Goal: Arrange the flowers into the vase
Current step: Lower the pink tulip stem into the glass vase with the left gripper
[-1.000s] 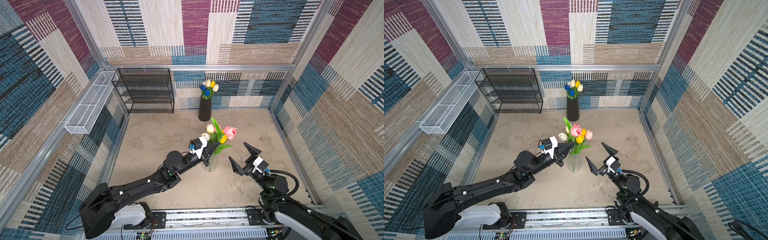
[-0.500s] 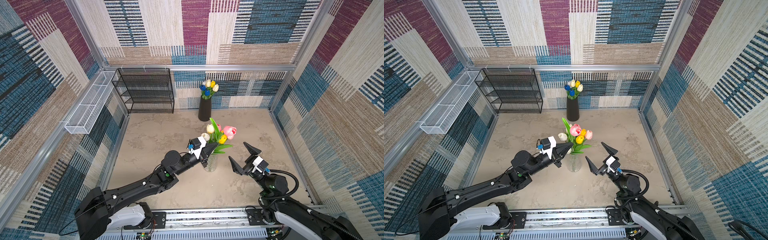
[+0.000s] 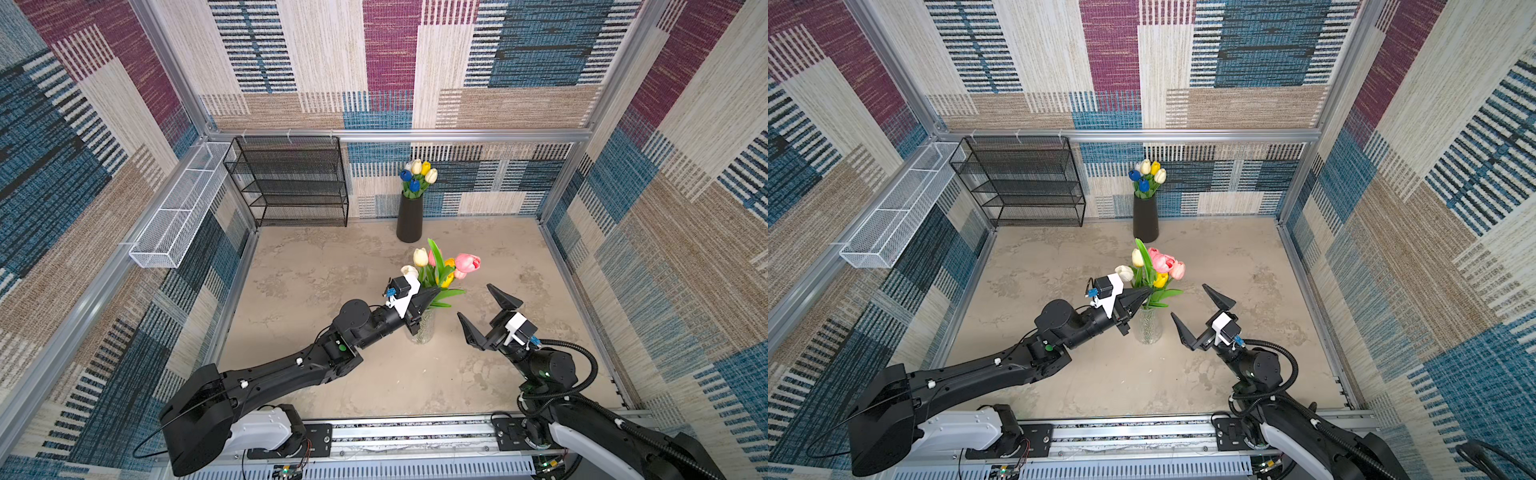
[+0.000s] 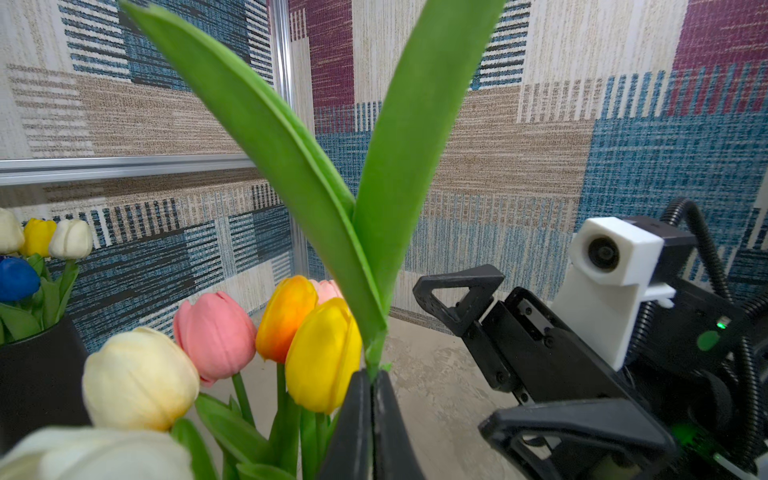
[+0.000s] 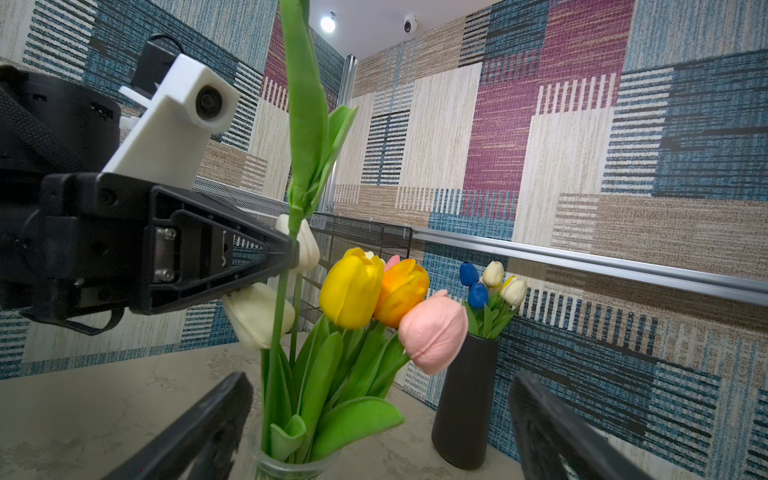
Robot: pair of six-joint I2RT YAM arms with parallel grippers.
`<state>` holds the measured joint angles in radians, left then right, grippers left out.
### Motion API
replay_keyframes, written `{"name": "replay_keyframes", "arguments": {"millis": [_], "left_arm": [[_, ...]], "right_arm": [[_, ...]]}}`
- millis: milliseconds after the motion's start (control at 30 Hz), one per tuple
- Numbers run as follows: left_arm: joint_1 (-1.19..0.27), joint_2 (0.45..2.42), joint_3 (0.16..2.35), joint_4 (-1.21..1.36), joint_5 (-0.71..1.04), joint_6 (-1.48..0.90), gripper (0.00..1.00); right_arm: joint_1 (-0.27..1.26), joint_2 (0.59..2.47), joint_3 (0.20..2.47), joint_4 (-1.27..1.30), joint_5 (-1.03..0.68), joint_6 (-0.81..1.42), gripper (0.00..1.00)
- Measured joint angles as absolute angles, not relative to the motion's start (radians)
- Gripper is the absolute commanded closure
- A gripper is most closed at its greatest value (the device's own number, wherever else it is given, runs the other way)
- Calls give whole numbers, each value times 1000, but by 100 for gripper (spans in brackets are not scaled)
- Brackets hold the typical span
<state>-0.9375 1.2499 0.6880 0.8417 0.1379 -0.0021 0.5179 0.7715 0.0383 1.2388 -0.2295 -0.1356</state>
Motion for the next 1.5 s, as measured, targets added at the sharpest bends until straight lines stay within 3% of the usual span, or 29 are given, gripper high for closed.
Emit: {"name": "replay_keyframes", "arguments": {"millis": [500,1133,1333,1500], "left_arm": [[-937,1187,666,788,134,-9,100],[-936,1277,664,799,110,-20,100],[-937,1257,641,819,108,-24,49],[-936,1212,644,792,108,-19,47]], "right_arm": [[518,794,48,1238,-251,-136,0],[518,814,59,1235,-255,-136,0],[518,825,62,1235,-262,-135,0],[518,835,65,1236,-262,-135,0]]}}
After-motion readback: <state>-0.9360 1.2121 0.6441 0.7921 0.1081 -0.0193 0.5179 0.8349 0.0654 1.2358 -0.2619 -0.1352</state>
